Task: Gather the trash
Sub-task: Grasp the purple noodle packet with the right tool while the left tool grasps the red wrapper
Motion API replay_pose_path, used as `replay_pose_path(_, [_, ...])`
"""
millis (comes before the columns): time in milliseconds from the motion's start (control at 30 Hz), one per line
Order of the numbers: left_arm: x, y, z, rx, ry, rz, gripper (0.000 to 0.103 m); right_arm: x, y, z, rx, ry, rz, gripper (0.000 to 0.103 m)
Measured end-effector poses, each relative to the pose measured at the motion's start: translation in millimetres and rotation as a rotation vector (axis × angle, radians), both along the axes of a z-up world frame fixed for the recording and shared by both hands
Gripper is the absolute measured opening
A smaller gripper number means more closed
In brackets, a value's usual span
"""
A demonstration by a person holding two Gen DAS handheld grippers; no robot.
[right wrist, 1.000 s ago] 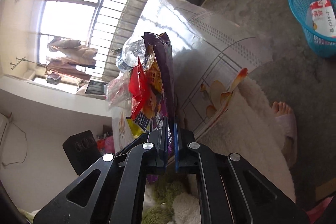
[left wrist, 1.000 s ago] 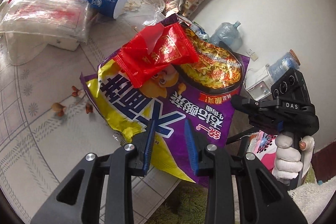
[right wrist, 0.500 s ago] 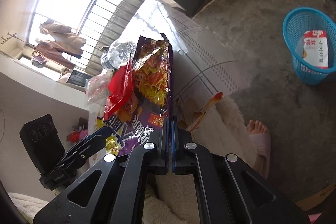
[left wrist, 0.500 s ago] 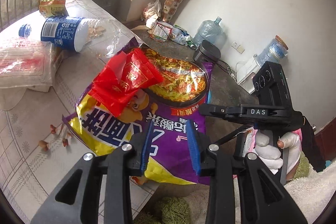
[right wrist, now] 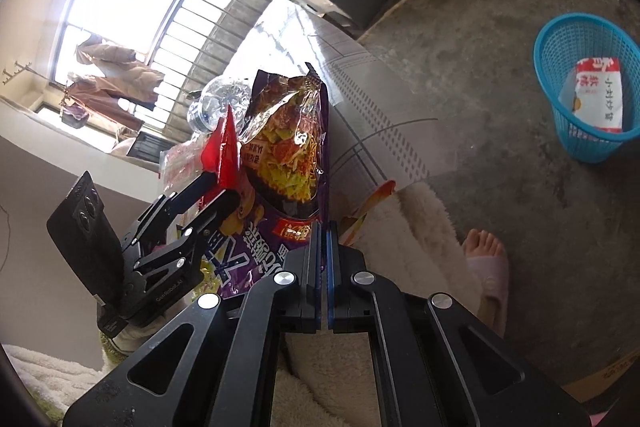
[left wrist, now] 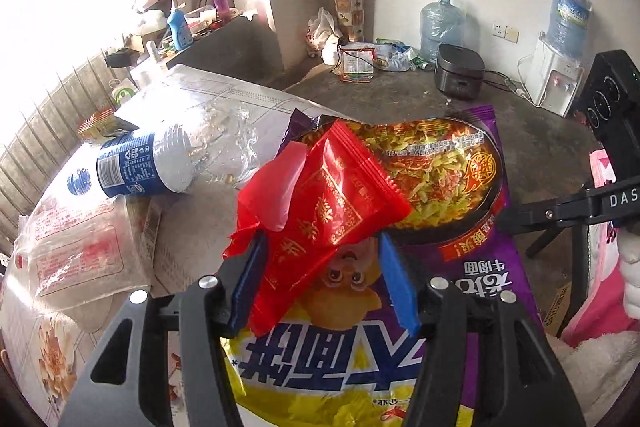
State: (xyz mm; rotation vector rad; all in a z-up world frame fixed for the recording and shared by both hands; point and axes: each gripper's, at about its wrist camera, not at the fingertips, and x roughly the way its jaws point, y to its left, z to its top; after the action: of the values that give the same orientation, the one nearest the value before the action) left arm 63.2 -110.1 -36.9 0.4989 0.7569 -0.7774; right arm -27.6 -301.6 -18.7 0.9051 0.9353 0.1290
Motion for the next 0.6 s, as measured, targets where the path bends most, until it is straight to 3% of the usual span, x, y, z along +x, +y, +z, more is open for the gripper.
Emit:
replay_pose_path(233, [23, -5, -14, 0.011, 0.062, 0.057, 0.053, 0, 1, 3, -0.008, -0.010, 0.019, 0.001])
replay_pose_path(400, [33, -1, -17, -0.020, 0.099, 0.091, 0.034, 0, 1, 1, -0.008, -0.010, 0.023, 0.001])
replay_pose_path(600, [34, 0, -17, -0.055, 0.119, 0.084, 0.026, 1, 0, 1, 0.012, -0.015, 0.021, 0.005])
